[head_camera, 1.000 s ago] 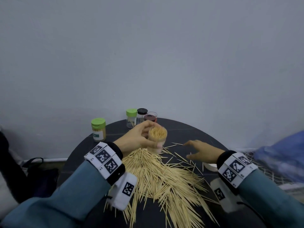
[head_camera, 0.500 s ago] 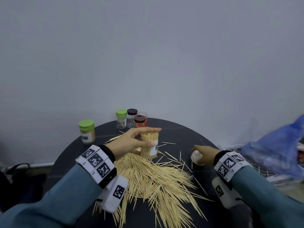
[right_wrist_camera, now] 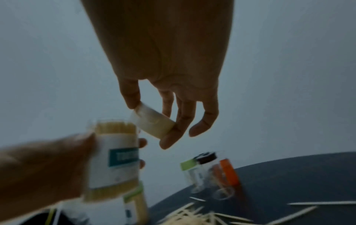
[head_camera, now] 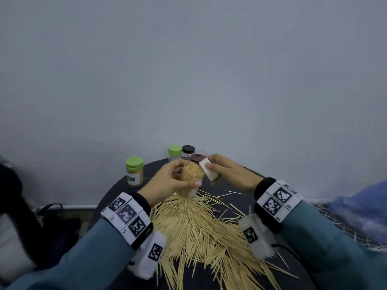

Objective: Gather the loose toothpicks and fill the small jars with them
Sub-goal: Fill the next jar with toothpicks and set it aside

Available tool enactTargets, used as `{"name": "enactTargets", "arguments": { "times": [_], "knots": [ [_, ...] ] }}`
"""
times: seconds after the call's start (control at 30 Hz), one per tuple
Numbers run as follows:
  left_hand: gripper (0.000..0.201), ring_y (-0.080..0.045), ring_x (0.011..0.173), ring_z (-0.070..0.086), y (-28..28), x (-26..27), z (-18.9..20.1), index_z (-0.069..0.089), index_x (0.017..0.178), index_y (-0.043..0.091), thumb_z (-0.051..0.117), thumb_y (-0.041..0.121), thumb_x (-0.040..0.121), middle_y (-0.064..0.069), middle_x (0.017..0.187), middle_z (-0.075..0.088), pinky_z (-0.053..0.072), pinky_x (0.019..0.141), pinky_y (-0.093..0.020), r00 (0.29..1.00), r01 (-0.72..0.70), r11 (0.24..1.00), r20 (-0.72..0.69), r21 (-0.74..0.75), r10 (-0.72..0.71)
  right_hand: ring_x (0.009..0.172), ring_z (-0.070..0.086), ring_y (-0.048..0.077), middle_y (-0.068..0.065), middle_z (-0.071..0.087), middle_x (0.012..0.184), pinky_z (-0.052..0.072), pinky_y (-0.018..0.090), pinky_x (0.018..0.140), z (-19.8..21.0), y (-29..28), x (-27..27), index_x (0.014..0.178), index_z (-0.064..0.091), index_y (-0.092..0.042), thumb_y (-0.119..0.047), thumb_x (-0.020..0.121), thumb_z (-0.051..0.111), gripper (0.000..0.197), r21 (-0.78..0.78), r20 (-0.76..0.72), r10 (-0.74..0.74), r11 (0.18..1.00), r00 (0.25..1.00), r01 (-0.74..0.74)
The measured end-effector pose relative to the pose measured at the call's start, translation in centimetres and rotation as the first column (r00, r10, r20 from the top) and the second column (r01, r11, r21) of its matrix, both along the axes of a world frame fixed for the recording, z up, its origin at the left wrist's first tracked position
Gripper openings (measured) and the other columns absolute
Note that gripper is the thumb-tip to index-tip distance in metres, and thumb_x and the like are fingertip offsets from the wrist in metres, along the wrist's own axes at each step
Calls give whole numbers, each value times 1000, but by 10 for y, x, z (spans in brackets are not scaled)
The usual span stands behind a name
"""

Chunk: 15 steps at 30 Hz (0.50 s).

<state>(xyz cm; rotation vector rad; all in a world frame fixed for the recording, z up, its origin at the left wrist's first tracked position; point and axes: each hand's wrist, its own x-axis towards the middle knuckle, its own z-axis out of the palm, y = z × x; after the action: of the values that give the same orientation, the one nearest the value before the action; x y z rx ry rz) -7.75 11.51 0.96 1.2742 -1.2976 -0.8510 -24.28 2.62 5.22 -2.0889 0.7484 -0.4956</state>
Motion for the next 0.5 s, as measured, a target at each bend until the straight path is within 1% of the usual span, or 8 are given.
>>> {"name": "enactTargets", "arguments": {
  "times": [0.03,0.13,0.17,0.23,0.3,0.4,0.43,0.5],
  "knots": [
    [43,-14,100,63,2,5,-1,57,106,26,77,16,70,-3,109,66,51,83,-20,1000,-18,1000,-7,-9,18,76,57,14,7,54,105,50,23,71,3,4,10,123,48,-5,-23,98,42,31,35,23,29,999,999,-30],
    [60,-20,103,63,9,22,-3,59,109,22,87,34,57,-5,110,66,51,90,-30,997,-73,997,10,-28,73,76,56,20,10,57,101,45,38,73,9,12,36,121,49,-11,-26,97,45,29,39,27,100,994,995,-101],
    [67,-20,102,63,11,27,-4,60,110,19,88,40,53,-5,109,67,51,90,-31,996,-87,996,24,-31,88,75,56,19,10,58,99,43,37,71,10,13,43,121,50,-14,-29,96,46,29,6,5,122,993,993,-122],
    [74,-21,103,61,15,37,-4,59,115,15,88,43,52,-5,109,66,51,88,-31,992,-118,993,39,-26,119,72,56,9,5,58,97,44,22,66,13,16,56,124,49,-16,-32,96,47,32,-84,-65,151,984,986,-156],
    [69,-22,103,60,20,44,-5,58,118,12,82,37,58,-5,108,64,51,84,-27,989,-142,990,27,-19,143,63,54,-6,-5,56,90,39,7,55,16,20,67,126,49,-15,-32,96,45,34,-154,-117,171,970,978,-188],
    [58,-19,99,60,28,53,-6,58,121,10,79,24,69,-2,104,63,49,78,-24,983,-179,984,46,-8,179,49,49,-19,-10,52,86,36,3,46,21,27,78,128,47,-13,-26,98,44,33,-173,-155,210,956,965,-235],
    [59,-19,100,60,29,57,-8,57,121,11,79,25,68,-2,105,64,50,80,-26,981,-184,983,62,-4,184,48,48,-20,-11,50,84,36,2,44,22,29,80,129,46,-12,-24,98,43,33,-180,-175,227,949,958,-258],
    [69,-20,102,60,31,63,-10,57,122,12,80,35,61,-4,107,64,51,85,-32,977,-195,981,87,17,193,46,48,-20,-12,47,80,36,3,42,23,33,85,130,44,-9,-23,98,43,34,-174,-199,255,941,946,-290]
  ]
}}
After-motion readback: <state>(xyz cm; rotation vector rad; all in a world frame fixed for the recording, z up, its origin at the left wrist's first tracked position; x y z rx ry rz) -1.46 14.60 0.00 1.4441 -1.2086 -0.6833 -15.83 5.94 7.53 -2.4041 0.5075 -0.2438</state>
